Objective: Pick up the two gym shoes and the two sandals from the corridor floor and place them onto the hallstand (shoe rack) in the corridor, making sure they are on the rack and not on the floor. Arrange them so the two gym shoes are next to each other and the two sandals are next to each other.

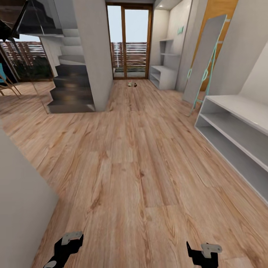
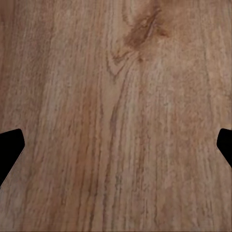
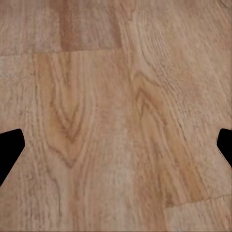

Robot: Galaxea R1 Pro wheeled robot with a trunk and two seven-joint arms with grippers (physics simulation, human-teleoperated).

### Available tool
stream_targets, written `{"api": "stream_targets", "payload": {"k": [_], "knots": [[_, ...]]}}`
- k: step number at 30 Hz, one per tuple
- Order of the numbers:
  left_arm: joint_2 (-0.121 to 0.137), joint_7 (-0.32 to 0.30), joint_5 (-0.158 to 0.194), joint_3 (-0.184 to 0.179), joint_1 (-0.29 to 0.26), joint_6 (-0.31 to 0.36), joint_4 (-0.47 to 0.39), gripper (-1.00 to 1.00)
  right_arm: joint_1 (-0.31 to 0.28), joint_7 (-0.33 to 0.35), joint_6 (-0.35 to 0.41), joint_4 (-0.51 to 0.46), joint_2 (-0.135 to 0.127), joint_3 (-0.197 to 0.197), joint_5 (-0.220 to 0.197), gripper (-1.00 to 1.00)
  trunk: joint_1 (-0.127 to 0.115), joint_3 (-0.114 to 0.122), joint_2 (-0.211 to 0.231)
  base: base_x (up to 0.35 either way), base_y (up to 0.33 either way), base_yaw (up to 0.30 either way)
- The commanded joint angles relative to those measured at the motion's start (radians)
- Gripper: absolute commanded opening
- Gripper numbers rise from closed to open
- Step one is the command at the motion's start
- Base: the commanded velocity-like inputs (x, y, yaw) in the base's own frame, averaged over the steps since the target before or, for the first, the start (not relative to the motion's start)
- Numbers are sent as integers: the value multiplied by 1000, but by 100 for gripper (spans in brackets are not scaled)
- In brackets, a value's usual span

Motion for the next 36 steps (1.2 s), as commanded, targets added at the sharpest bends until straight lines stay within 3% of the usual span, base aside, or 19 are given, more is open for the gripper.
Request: {"api": "stream_targets", "payload": {"k": [1,36], "knots": [[0,-2,6,1,-1,-3,1,100,-1,2,-3,1,0,2,-8,100,0,-1,0,338,0,0],[0,-3,6,1,1,-3,1,100,0,2,-3,-2,0,2,-8,100,0,-1,0,338,0,0]]}}
